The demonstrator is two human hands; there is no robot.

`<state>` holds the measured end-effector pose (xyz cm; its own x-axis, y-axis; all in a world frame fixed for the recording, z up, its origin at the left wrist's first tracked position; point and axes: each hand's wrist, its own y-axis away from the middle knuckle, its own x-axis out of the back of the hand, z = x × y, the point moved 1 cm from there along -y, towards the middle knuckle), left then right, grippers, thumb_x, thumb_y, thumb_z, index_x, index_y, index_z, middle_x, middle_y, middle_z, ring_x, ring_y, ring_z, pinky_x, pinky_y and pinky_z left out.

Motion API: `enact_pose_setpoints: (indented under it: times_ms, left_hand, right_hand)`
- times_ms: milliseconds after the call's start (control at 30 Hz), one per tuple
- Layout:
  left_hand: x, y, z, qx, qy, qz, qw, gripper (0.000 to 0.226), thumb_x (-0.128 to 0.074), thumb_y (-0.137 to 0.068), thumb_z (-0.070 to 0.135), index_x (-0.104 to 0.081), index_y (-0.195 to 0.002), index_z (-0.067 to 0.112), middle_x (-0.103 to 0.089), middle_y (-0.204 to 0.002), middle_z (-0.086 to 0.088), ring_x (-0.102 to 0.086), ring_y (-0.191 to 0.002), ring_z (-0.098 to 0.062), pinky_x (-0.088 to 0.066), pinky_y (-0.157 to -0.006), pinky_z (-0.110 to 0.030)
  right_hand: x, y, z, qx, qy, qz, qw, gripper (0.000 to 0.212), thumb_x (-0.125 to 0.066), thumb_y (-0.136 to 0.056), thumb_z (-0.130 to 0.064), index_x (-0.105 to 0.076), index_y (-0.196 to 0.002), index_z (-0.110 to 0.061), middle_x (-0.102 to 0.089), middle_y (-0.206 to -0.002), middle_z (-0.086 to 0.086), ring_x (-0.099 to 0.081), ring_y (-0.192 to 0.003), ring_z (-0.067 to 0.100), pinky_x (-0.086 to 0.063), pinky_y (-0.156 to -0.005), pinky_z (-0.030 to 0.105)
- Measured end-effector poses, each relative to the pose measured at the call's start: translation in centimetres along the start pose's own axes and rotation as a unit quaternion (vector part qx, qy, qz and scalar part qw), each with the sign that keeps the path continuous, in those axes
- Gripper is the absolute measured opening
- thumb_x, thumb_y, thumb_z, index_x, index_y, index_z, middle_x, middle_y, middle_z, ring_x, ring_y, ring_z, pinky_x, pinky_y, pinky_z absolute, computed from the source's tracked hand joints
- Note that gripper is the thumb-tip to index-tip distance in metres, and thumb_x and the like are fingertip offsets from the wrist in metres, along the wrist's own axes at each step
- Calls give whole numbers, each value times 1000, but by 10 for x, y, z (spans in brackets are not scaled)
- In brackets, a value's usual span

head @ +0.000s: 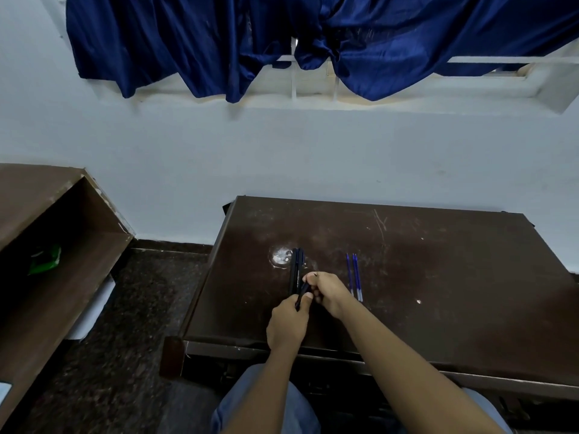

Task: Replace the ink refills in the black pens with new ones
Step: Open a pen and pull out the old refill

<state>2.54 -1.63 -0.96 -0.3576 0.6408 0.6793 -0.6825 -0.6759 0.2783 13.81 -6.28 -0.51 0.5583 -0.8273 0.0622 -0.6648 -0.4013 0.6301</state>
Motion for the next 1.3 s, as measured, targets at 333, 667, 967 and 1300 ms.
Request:
enact_pose_setpoints:
  times_ms: [333,667,967,1300]
  left_hand:
    - [-3,-5,8,14,5,3,1000,36,-36,-96,34,-61,-78,16,-62,-73,0,-60,-69,-17,-44,-64,-31]
    - [2,-19,5,-21,20,24,999,29,-37,-98,38,-58,-88,20,-64,-76,-2,-62,-71,-19,-50,-68,-35]
    - [-3,-33,21,2,73,3,997,31,-36,-97,30,-66,-98,22,-63,-86,4,-58,-76,-14,-43,-66,-30]
    - [-10,-45,35,-144,40,-16,989,20,-49,-96,26,-67,-99,18,-67,-78,0,-64,-71,-12,-52,-64,-29]
  right_hand:
    - [-3,-20,12,0,-31,68,997,17,-49,-88,-12,-64,-91,-6,-48,-65,3,-40,-56,15,-33,-54,29]
    - [15,-28,16,117,131,128,976,17,-54,-91,-19,-63,-100,-7,-63,-93,4,-57,-88,18,-42,-77,29]
    - [20,-30,16,183,240,121,946,23,-58,-92,-30,-58,-96,-8,-59,-75,-2,-55,-69,11,-39,-61,22]
    - [30,-25,6,197,144,78,966,52,-56,-86,-56,-38,-56,-17,-43,-47,-9,-43,-49,5,-36,-56,24]
